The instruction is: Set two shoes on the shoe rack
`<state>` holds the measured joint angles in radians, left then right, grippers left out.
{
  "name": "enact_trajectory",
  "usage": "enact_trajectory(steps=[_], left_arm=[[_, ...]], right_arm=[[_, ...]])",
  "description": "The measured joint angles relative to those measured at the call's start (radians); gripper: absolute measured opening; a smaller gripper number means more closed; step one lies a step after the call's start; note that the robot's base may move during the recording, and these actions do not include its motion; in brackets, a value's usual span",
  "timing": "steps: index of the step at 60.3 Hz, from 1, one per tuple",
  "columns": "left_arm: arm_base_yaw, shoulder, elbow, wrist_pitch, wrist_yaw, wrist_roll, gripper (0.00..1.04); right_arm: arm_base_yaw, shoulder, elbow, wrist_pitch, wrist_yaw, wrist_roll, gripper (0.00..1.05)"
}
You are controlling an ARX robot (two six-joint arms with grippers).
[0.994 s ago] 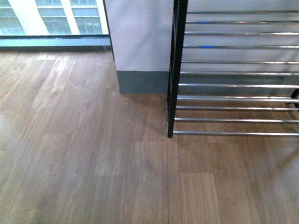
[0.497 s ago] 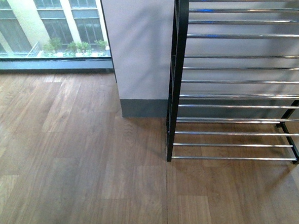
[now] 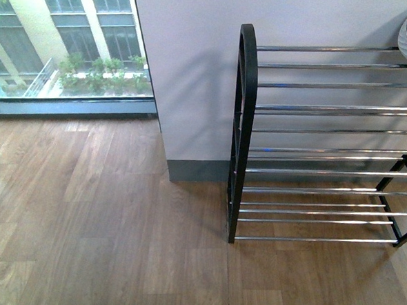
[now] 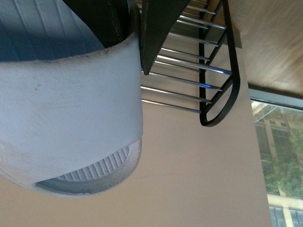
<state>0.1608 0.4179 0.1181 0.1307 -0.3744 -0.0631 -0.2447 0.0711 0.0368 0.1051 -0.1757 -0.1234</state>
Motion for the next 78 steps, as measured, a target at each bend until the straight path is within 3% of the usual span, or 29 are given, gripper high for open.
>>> enact_trajectory(steps=[23, 28, 32, 39, 44, 50, 56, 78], left_arm=[[0.0, 0.002, 0.0, 0.0, 0.0, 0.0, 0.02], [0.0, 0.002, 0.0, 0.0, 0.0, 0.0, 0.02], [0.0, 0.001, 0.0, 0.0, 0.0, 0.0, 0.02], [0.0, 0.001, 0.0, 0.0, 0.0, 0.0, 0.02], [0.0, 0.001, 0.0, 0.0, 0.0, 0.0, 0.02], [0.0, 0.001, 0.0, 0.0, 0.0, 0.0, 0.02], [0.0, 0.001, 0.0, 0.0, 0.0, 0.0, 0.02], [0.0, 0.001, 0.0, 0.0, 0.0, 0.0, 0.02]], right_arm=[[0.0, 0.001, 0.0, 0.0, 0.0, 0.0, 0.02], [-0.009, 0.004, 0.0, 0.014, -0.102, -0.001, 0.02], [0.051, 0.002, 0.005, -0.008, -0.095, -0.009, 0.02], [0.236, 0.036, 0.041, -0.037, 0.056, -0.017, 0.02], [0.412, 0.161, 0.099, 0.063, 0.19, -0.033, 0.02], [0.553, 0.361, 0.193, 0.198, 0.254, -0.055, 0.02], [0.598, 0.569, 0.283, 0.288, 0.292, -0.076, 0.02], [0.596, 1.186, 0.449, 0.493, 0.367, -0.09, 0.02]])
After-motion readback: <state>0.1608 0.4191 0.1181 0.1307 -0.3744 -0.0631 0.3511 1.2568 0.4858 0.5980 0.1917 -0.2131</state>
